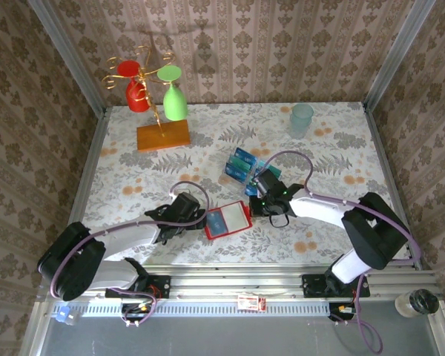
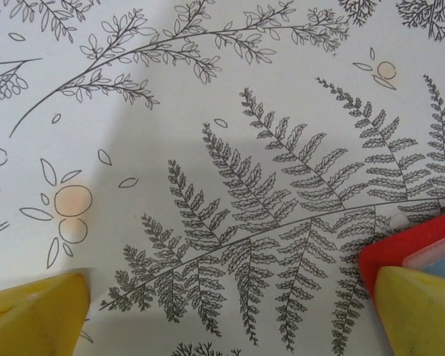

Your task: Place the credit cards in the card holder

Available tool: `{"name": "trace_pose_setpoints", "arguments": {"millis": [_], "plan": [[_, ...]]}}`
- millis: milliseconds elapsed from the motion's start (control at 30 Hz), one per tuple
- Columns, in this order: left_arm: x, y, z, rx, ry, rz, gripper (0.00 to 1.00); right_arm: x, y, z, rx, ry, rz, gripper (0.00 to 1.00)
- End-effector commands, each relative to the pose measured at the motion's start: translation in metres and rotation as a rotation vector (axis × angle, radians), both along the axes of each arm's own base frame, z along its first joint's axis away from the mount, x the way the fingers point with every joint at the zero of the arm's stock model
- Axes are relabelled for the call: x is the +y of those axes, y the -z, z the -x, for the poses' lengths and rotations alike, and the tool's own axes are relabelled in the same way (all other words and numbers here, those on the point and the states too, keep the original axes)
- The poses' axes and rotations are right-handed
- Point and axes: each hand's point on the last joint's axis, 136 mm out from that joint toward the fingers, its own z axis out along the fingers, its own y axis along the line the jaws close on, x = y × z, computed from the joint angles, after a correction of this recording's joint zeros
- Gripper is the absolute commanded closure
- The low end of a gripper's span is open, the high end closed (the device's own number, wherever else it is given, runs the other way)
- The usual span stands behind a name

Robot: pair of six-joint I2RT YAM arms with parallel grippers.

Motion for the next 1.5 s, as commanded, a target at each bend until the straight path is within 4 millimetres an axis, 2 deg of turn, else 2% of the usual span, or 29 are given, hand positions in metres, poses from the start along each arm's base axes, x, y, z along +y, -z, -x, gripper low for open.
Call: {"name": "trace_pose_setpoints", "arguments": {"millis": [0, 167, 200, 300, 367, 467, 600, 700, 867, 1000, 1200, 1467], "plan": [[-0.010, -0.011, -0.011, -0.006, 0.028, 0.021, 0.00, -0.012, -0.005, 0.006, -0.016, 0.059, -0.010, 1.00], [-0.016, -0.027, -0.023, -0.022, 0.034, 0.051, 0.00, -0.020, -0.001, 0.018, -0.001, 0.134, -0.065, 1.00], [-0.017, -0.030, -0.025, -0.027, 0.037, 0.054, 0.00, -0.019, -0.006, 0.018, -0.015, 0.140, -0.091, 1.00], [-0.022, -0.040, -0.028, -0.038, 0.048, 0.074, 0.00, -0.019, -0.010, 0.020, -0.017, 0.145, -0.106, 0.77], [-0.025, -0.047, -0.027, -0.042, 0.052, 0.096, 0.00, -0.017, -0.018, 0.020, -0.030, 0.141, -0.123, 0.71], [-0.031, -0.059, -0.025, -0.055, 0.055, 0.150, 0.00, -0.017, -0.038, 0.017, -0.064, 0.153, -0.154, 0.70], [-0.047, -0.074, -0.018, -0.072, 0.077, 0.216, 0.00, -0.007, -0.062, 0.014, -0.093, 0.140, -0.217, 0.72], [-0.062, -0.081, -0.011, -0.084, 0.097, 0.242, 0.00, 0.007, -0.067, 0.011, -0.080, 0.118, -0.250, 0.76], [-0.088, -0.084, 0.005, -0.095, 0.120, 0.275, 0.00, 0.031, -0.058, 0.001, -0.037, 0.091, -0.291, 0.81], [-0.102, -0.079, 0.015, -0.099, 0.123, 0.296, 0.00, 0.043, -0.032, -0.006, 0.021, 0.084, -0.269, 0.85], [-0.111, -0.057, 0.022, -0.056, 0.153, 0.247, 0.00, 0.040, -0.009, -0.009, 0.053, 0.070, -0.208, 0.88], [-0.108, -0.029, 0.024, -0.013, 0.189, 0.146, 0.00, 0.029, 0.009, -0.002, 0.089, 0.043, -0.145, 0.89]]}}
